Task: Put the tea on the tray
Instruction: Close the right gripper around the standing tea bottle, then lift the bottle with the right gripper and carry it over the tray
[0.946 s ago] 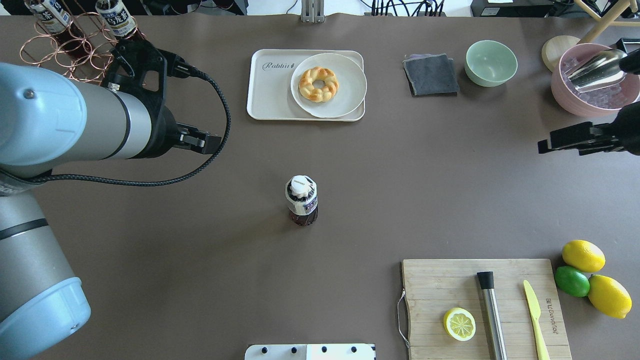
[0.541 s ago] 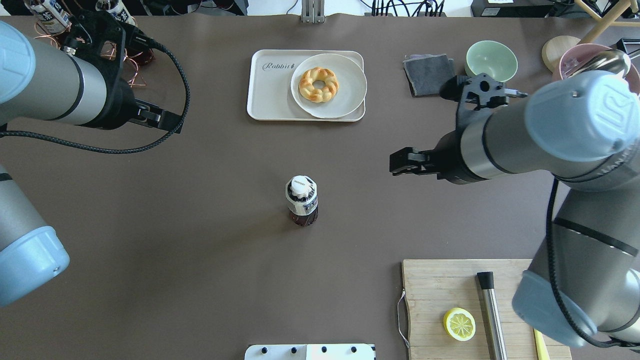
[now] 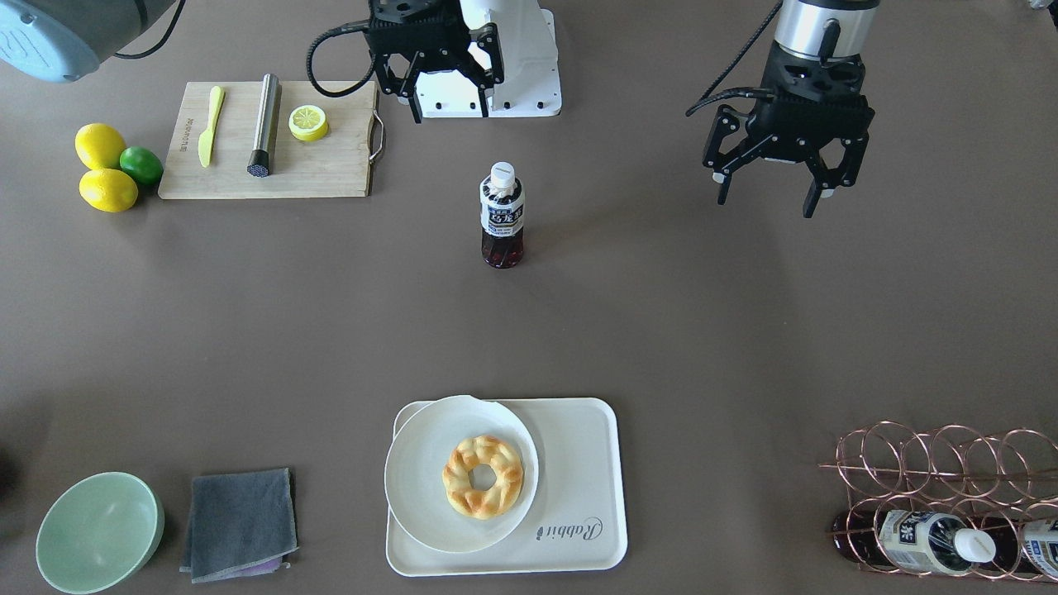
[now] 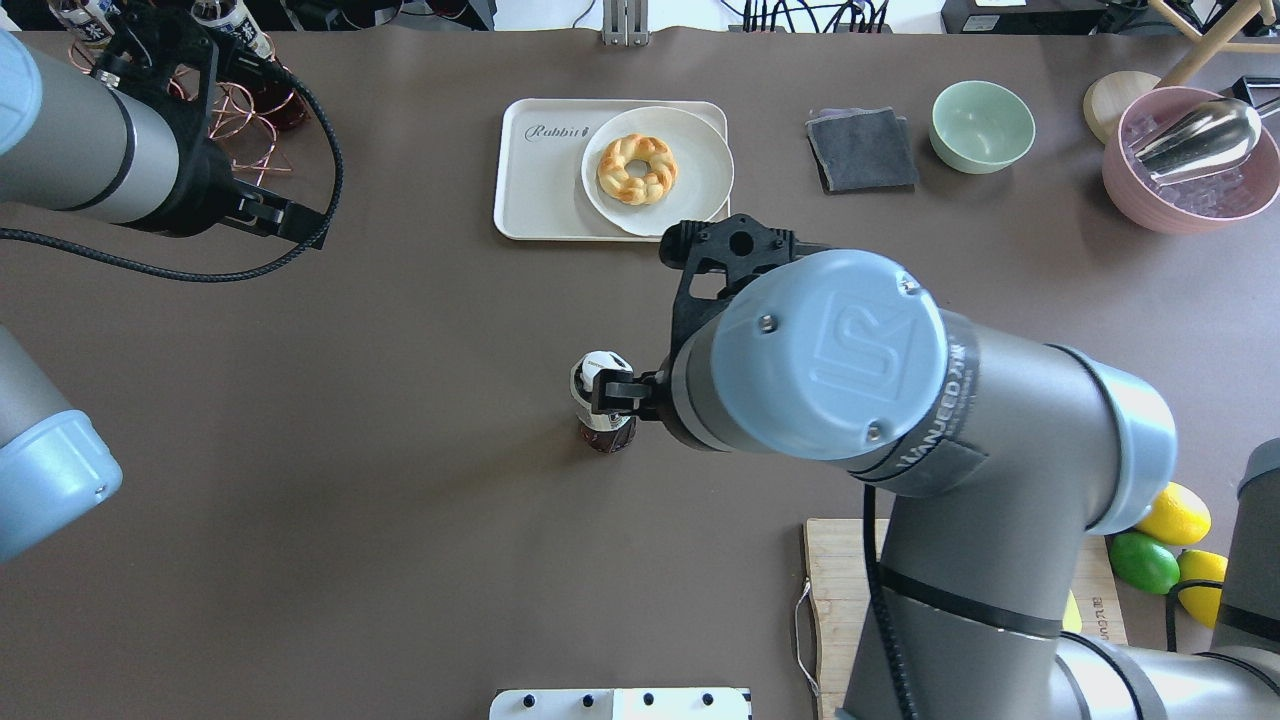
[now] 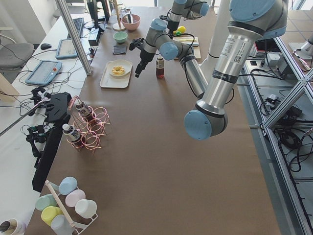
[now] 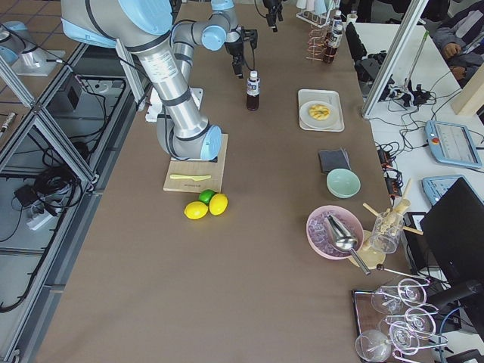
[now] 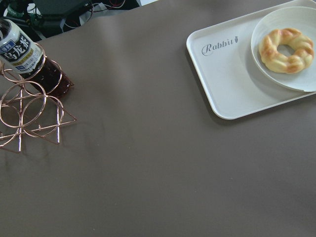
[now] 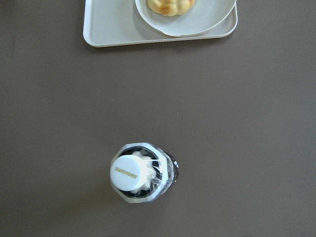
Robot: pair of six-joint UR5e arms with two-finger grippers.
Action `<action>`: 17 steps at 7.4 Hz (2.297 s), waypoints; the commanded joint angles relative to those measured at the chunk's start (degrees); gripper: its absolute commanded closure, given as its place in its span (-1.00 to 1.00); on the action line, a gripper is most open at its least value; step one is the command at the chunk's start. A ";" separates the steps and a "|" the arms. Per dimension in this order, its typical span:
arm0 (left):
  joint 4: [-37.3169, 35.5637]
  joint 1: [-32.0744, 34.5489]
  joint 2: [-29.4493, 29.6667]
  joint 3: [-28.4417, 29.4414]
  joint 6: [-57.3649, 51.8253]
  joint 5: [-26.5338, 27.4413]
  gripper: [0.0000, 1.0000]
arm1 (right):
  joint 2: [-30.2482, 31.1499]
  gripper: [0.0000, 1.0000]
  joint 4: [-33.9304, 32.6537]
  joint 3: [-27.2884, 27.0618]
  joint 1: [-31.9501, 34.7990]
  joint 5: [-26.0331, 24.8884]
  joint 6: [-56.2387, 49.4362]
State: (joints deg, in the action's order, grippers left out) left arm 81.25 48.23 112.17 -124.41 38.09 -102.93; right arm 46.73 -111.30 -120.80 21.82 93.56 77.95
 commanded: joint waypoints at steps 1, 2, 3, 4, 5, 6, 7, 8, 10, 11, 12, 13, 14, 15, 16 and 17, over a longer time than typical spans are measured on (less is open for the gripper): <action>11.68 6.41 -11.13 0.13 -6.77 -7.08 -0.93 | -7.00 -0.73 0.03 10.13 0.32 -1.63 -0.86; 16.70 8.61 -15.36 0.66 -8.11 -9.20 -0.93 | -7.09 -0.71 1.51 11.72 0.76 -1.63 -1.83; 19.18 9.68 -16.97 1.18 -8.29 -10.78 -0.93 | -7.09 -0.69 4.74 14.52 1.29 -1.63 -1.84; 19.29 9.95 -17.25 1.28 -8.29 -10.89 -0.93 | -7.26 -0.64 6.95 16.28 1.64 -1.54 -1.84; 19.38 9.95 -17.16 1.45 -8.29 -10.80 -0.93 | -7.26 -0.49 7.06 16.48 1.56 -1.54 -1.58; 19.99 9.95 -17.16 1.89 -8.29 -10.89 -0.93 | -7.26 -0.06 6.80 16.57 1.56 -1.54 -1.58; 20.17 9.95 -17.08 2.15 -8.29 -10.89 -0.93 | -7.26 0.37 6.53 16.83 1.56 -1.54 -1.66; 20.17 9.95 -16.99 2.24 -8.29 -10.89 -0.93 | -7.26 0.95 6.45 16.83 1.65 -1.45 -1.67; 20.17 10.04 -16.99 2.24 -8.29 -10.89 -0.93 | -8.83 1.00 4.88 16.74 3.04 -1.02 -1.84; 20.26 10.04 -17.07 2.42 -8.29 -10.89 -0.93 | -11.37 1.00 2.17 17.52 4.18 -1.01 -2.80; 20.26 10.04 -17.16 2.51 -8.21 -10.89 -0.93 | -14.35 1.00 2.40 21.01 6.37 -0.75 -4.72; 20.26 10.21 -17.25 2.77 -8.29 -10.80 -0.93 | -19.08 1.00 3.10 27.83 10.57 2.30 -5.18; 21.22 11.26 -17.25 3.99 -8.38 -10.89 -0.93 | -24.87 1.00 6.32 37.65 14.53 5.11 -6.75; 22.80 11.88 -17.69 5.05 -8.38 -11.67 -0.93 | -30.24 1.00 12.71 49.67 16.48 5.40 -6.59; 24.12 12.41 -18.65 5.67 -8.47 -12.03 -0.93 | -33.25 1.00 18.34 58.40 18.07 5.49 -6.76; 24.13 13.11 -18.57 6.72 -10.21 -12.03 -0.93 | -35.37 1.00 23.27 65.80 19.30 5.67 -7.63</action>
State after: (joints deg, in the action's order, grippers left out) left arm 104.47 60.27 94.03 -119.22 29.59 -114.67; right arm 16.07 -96.62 -68.81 38.58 98.77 71.32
